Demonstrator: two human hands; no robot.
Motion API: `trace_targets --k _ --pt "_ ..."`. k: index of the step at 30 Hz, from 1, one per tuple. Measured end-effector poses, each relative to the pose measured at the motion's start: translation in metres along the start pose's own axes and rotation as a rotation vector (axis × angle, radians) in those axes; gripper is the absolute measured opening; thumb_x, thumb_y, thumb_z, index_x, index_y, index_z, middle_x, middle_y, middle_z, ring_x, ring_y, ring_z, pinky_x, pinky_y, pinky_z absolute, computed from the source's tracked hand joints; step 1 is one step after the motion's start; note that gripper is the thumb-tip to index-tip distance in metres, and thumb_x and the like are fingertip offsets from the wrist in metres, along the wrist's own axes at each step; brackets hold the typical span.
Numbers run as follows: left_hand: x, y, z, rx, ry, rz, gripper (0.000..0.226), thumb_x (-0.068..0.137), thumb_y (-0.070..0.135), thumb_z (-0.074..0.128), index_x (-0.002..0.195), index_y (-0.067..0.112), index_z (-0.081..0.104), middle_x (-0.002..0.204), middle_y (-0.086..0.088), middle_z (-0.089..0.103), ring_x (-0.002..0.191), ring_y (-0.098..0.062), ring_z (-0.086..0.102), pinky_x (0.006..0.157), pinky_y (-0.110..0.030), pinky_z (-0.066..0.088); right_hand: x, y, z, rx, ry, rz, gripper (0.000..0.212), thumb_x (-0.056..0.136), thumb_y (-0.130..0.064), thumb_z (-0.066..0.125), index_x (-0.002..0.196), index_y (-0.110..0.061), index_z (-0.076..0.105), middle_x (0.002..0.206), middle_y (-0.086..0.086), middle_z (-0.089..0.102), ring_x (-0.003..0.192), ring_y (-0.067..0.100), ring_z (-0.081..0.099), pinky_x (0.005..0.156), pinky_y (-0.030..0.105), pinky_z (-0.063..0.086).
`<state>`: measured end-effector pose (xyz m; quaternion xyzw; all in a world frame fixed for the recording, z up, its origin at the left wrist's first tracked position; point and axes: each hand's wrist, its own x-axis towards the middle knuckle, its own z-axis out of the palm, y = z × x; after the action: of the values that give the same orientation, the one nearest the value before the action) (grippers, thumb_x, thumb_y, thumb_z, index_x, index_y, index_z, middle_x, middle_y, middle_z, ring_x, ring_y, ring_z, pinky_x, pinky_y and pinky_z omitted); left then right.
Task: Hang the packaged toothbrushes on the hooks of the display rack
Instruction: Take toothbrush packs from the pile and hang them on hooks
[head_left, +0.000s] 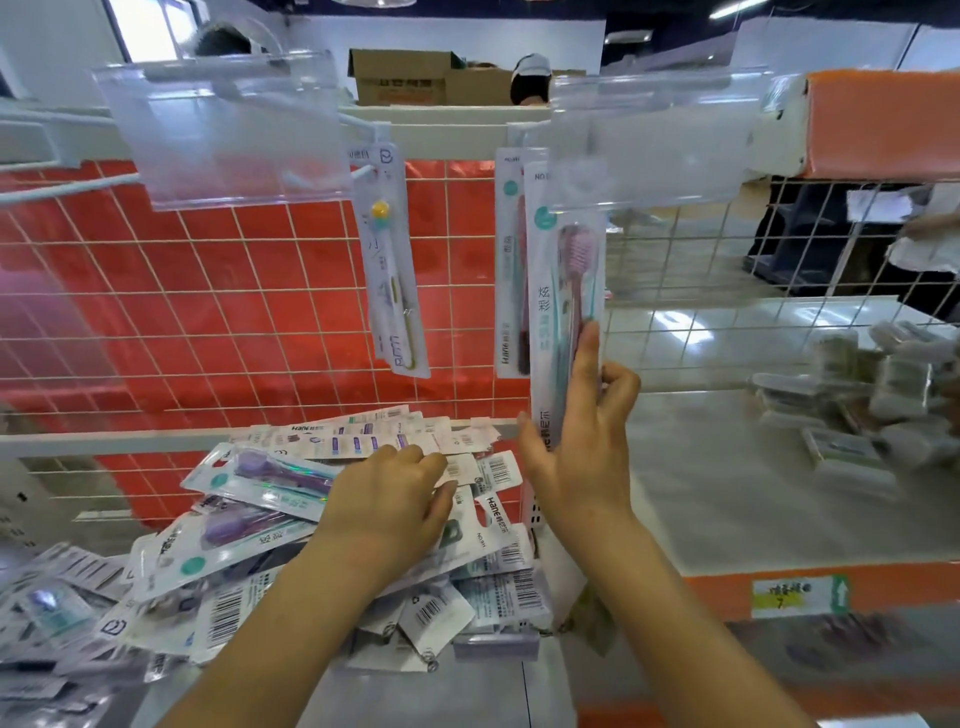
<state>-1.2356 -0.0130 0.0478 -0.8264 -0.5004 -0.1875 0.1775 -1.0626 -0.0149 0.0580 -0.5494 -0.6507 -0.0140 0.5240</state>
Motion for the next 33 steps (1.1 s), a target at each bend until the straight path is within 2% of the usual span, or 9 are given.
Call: trace_targets --k 6,11,15,17,23,26,28,31,33 --pt "-0.002 0.001 0.0 -0.03 -0.03 -0.044 0.017 0.068 0.035 0.064 0.065 0.018 0.067 0.054 0.005 0.059 0.047 -0.019 0.058 0.032 -0.029 0.04 0.036 -0.005 0.01 -0.006 -0.116 0.166 0.092 0.09 -0.024 0.061 0.146 -0.03 -0.012 0.122 0.004 0.02 0.08 0.004 0.034 0.077 0.014 0.043" --pt "-0.004 0.002 -0.01 -0.026 -0.105 -0.038 0.023 0.059 0.033 0.085 0.068 0.02 0.069 0.057 0.007 0.061 0.049 -0.016 0.06 0.033 -0.025 0.04 0.082 0.0 0.034 -0.074 -0.162 0.256 0.088 0.09 -0.023 0.06 0.15 -0.024 -0.006 0.128 0.011 0.026 0.085 0.012 0.045 0.079 0.024 0.051" --pt "-0.006 0.005 -0.017 -0.085 -0.171 -0.156 0.036 0.095 0.041 0.042 0.124 0.024 0.054 0.115 0.006 0.061 0.108 -0.017 0.055 0.078 -0.03 0.047 0.094 0.007 0.046 -0.091 -0.193 0.287 0.089 0.092 -0.024 0.058 0.149 -0.028 -0.009 0.132 0.012 0.027 0.087 0.014 0.047 0.073 0.023 0.048" --pt "-0.006 0.007 -0.019 -0.109 -0.213 -0.16 0.04 0.098 0.043 0.032 0.132 0.028 0.045 0.125 0.008 0.054 0.117 -0.014 0.048 0.085 -0.026 0.043 0.099 0.01 0.047 -0.102 -0.19 0.292 0.089 0.092 -0.024 0.059 0.149 -0.029 -0.01 0.13 0.012 0.029 0.086 0.013 0.044 0.072 0.024 0.046" --pt "-0.004 0.006 -0.021 -0.101 -0.236 -0.15 0.038 0.097 0.044 0.032 0.129 0.028 0.047 0.12 0.008 0.055 0.114 -0.014 0.049 0.084 -0.028 0.041 0.1 0.008 0.046 -0.133 -0.244 0.327 0.097 0.087 -0.029 0.064 0.148 -0.03 -0.012 0.133 0.014 0.03 0.108 0.027 0.051 0.09 0.041 0.05" --pt "-0.002 0.002 -0.024 -0.132 -0.241 -0.13 0.04 0.097 0.043 0.033 0.132 0.028 0.045 0.122 0.007 0.055 0.116 -0.016 0.048 0.085 -0.029 0.042 0.094 0.005 0.042 -0.25 -0.317 0.422 0.096 0.086 -0.037 0.064 0.149 -0.027 -0.008 0.152 0.018 0.008 0.14 0.038 0.014 0.113 0.055 0.018" --pt "-0.004 -0.002 -0.024 -0.134 -0.214 -0.132 0.039 0.097 0.041 0.037 0.131 0.025 0.046 0.121 0.004 0.056 0.114 -0.019 0.049 0.083 -0.032 0.044 0.08 -0.001 0.041 -0.29 -0.364 0.44 0.09 0.088 -0.037 0.06 0.15 -0.024 -0.005 0.156 0.015 -0.007 0.143 0.036 -0.009 0.114 0.059 0.003" --pt "-0.011 -0.015 -0.025 -0.171 -0.101 -0.081 0.026 0.085 0.031 0.062 0.106 0.017 0.065 0.09 0.0 0.066 0.085 -0.027 0.063 0.058 -0.037 0.051 0.049 -0.013 0.044 -0.253 -0.409 0.355 0.075 0.089 -0.033 0.056 0.15 -0.022 0.013 0.155 0.012 0.009 0.143 0.032 0.003 0.114 0.057 0.013" --pt "-0.018 -0.027 -0.023 -0.14 -0.037 -0.074 0.021 0.075 0.032 0.063 0.086 0.017 0.07 0.069 0.003 0.063 0.063 -0.023 0.062 0.041 -0.032 0.046 0.032 -0.026 0.045 -0.159 -0.428 0.282 0.063 0.089 -0.029 0.056 0.146 -0.02 0.03 0.15 0.01 0.027 0.139 0.027 0.02 0.114 0.046 0.021"
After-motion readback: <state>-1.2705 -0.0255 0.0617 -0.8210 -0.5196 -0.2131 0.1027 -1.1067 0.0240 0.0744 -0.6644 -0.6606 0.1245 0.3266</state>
